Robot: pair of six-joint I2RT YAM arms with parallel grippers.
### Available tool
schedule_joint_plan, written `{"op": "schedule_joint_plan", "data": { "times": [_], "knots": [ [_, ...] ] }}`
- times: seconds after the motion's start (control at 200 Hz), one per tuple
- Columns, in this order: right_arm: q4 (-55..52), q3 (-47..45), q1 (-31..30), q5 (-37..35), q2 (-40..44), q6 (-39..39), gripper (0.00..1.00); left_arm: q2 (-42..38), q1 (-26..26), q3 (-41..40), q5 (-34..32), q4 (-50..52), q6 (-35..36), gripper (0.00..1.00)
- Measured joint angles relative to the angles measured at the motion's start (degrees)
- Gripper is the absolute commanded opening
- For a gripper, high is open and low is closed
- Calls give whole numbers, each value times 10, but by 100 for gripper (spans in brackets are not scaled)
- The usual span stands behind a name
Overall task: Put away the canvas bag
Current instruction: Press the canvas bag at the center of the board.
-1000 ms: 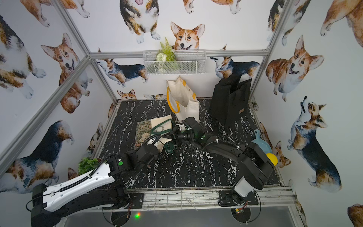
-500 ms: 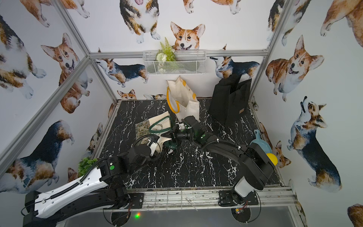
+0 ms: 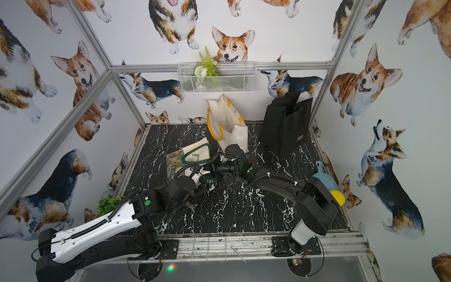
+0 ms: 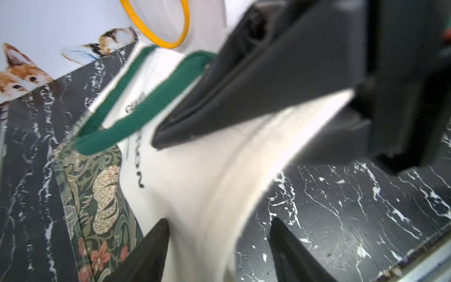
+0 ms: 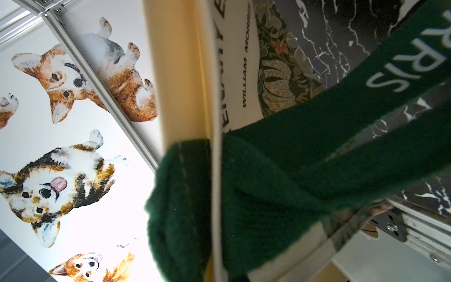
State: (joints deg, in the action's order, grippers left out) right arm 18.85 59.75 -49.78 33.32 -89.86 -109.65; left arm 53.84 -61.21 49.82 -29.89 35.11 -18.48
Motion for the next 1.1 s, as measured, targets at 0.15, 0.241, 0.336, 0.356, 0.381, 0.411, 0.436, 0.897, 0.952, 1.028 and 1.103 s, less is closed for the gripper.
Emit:
{"op": "schedule_joint_plan", "data": {
  "times": [0.15, 0.241, 0.336, 0.356, 0.381, 0.411, 0.436, 0.897, 0.952, 1.028, 1.103],
  "knots": [
    [0, -2, 1, 6, 8, -6, 0, -22, 0, 0, -42, 38, -19, 39],
    [0, -9, 5, 12, 14, -8, 0, -34, -1, 0, -45, 46, -26, 32],
    [-10, -17, 11, 17, 27, -2, 0, -37, -2, 3, -43, 47, -27, 29],
    [-15, -18, 12, 18, 29, 0, 0, -37, -2, 4, -41, 47, -27, 28],
    [-23, -20, 15, 19, 34, 5, 0, -37, -2, 6, -38, 47, -27, 26],
    [-37, -21, 18, 20, 42, 12, 0, -37, -2, 7, -34, 48, -27, 24],
    [-42, -23, 19, 21, 45, 16, 0, -37, -2, 8, -31, 47, -27, 20],
    [-178, -44, 45, 65, 100, 141, 23, -32, -3, -4, 31, 49, -26, 0],
    [-186, -44, 45, 71, 102, 152, 23, -30, -3, -4, 31, 52, -27, 0],
    [-192, -47, 45, 73, 108, 161, 24, -27, -3, -4, 32, 53, -27, 0],
    [-200, -48, 43, 72, 114, 165, 24, -23, -3, -4, 33, 53, -27, 0]
  ]
}}
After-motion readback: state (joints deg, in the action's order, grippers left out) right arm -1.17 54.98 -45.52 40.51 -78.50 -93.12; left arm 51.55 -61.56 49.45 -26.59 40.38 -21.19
